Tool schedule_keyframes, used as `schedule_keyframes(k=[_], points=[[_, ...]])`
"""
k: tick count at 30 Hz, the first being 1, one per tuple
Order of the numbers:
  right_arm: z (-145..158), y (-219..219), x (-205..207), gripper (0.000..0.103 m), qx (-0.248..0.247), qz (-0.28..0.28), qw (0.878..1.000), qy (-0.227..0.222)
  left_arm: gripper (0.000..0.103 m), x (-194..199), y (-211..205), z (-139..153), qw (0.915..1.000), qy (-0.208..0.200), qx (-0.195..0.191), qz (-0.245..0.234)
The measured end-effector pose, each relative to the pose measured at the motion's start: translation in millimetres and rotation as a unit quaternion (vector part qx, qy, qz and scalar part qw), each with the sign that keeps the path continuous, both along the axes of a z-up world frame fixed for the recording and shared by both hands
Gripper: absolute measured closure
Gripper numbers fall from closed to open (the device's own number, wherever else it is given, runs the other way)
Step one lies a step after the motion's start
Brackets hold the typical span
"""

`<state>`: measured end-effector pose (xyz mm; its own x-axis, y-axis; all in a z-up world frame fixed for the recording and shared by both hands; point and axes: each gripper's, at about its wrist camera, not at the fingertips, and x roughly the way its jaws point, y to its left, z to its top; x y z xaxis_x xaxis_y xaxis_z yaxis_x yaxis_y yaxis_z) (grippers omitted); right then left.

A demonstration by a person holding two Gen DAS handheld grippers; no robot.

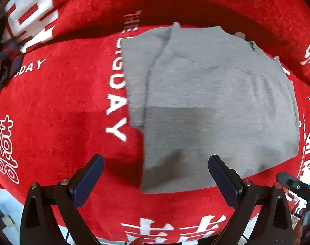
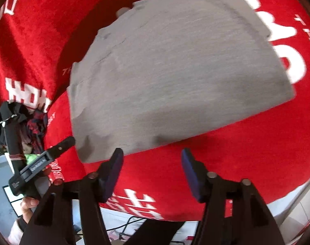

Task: Fold small clothes

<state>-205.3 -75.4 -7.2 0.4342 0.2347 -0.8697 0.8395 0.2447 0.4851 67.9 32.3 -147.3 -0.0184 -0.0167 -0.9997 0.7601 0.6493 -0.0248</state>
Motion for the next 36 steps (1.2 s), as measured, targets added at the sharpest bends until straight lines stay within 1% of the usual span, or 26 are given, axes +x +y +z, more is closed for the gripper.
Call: schedule_keyframes(k=[2,8,10,13,17,21,25,29,32,34,36], points=[[-2.6,4.7,11.7,0.026,0.011,0.004,1.0,-0.012,0.001,4.4,4.4,-1.7,0.9999,-0.004,0.01,-0.003],[-13.9,18.4,36.6,0.026,0.042,0.009,0.999,-0.021,0.001,18.7,21.1,-10.3,0.9996,-0.01,0.027,0.007],[-17.4,22.3,41.0,0.026,0.05,0.011,0.998,-0.022,0.001,23.2,27.2,-17.5,0.9993,0.011,0.032,0.014],[-24.1,30.0,44.1,0.026,0.064,0.012,0.998,-0.027,0.001,28.3,35.4,-22.1,0.9988,0.023,0.027,0.034],[-34.8,40.6,45.3,0.026,0.097,0.005,0.994,-0.049,0.001,32.1,40.3,-22.4,0.9988,0.018,0.023,0.04],[-44.1,52.6,52.2,0.025,0.113,0.007,0.991,-0.067,0.001,36.5,46.1,-22.4,0.9986,0.019,0.02,0.046],[-53.3,59.2,60.7,0.025,0.131,0.006,0.989,-0.074,0.001,47.9,43.0,-27.5,0.9988,0.02,0.021,0.04],[-63.5,60.9,63.0,0.025,0.14,-0.018,0.987,-0.078,0.001,55.2,37.4,-33.4,0.9989,0.021,0.02,0.037],[-64.3,59.3,60.5,0.025,0.135,-0.037,0.986,-0.095,0.001,71.2,37.8,-35.9,0.9984,0.025,-0.002,0.05],[-63.3,56.8,58.6,0.025,0.128,-0.046,0.985,-0.105,0.001,84.6,43.1,-34.5,0.9957,0.046,-0.028,0.075],[-66.8,54.9,53.8,0.025,0.139,-0.077,0.979,-0.125,0.001,98.7,47.7,-34.7,0.9909,0.072,-0.056,0.099]])
